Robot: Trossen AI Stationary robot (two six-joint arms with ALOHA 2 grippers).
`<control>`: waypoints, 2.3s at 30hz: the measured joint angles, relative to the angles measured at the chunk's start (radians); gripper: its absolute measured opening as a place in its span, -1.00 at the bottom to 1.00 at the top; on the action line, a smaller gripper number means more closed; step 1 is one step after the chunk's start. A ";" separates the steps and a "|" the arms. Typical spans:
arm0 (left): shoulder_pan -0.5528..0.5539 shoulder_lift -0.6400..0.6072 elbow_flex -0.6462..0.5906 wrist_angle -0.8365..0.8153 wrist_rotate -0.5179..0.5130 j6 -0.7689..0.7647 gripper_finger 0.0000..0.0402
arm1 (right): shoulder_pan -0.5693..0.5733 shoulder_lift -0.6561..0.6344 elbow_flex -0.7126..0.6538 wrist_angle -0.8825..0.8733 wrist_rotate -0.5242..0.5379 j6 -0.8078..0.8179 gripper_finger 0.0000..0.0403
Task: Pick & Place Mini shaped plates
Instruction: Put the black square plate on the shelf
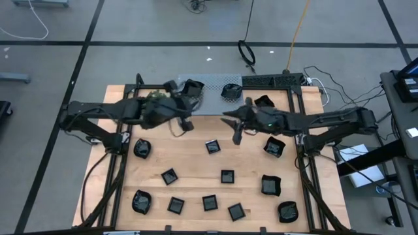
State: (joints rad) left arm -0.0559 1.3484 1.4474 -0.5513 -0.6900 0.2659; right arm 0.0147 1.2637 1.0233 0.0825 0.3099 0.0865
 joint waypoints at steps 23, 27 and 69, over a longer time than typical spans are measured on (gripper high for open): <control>-0.185 -0.145 0.000 0.053 0.012 -0.224 -0.42 | -0.026 0.501 0.002 0.008 -0.470 -0.251 -0.50; -0.185 -0.145 0.000 0.053 0.011 -0.224 -0.42 | -0.012 0.565 0.002 0.015 -0.469 -0.299 -0.50; -0.185 -0.144 -0.001 0.046 0.010 -0.219 -0.43 | 0.015 0.584 -0.021 0.031 -0.181 -0.475 -0.50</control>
State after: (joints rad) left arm -0.2409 1.2041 1.4467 -0.5049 -0.6804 0.0471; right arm 0.0298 1.8479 1.0024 0.1137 0.1291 -0.3887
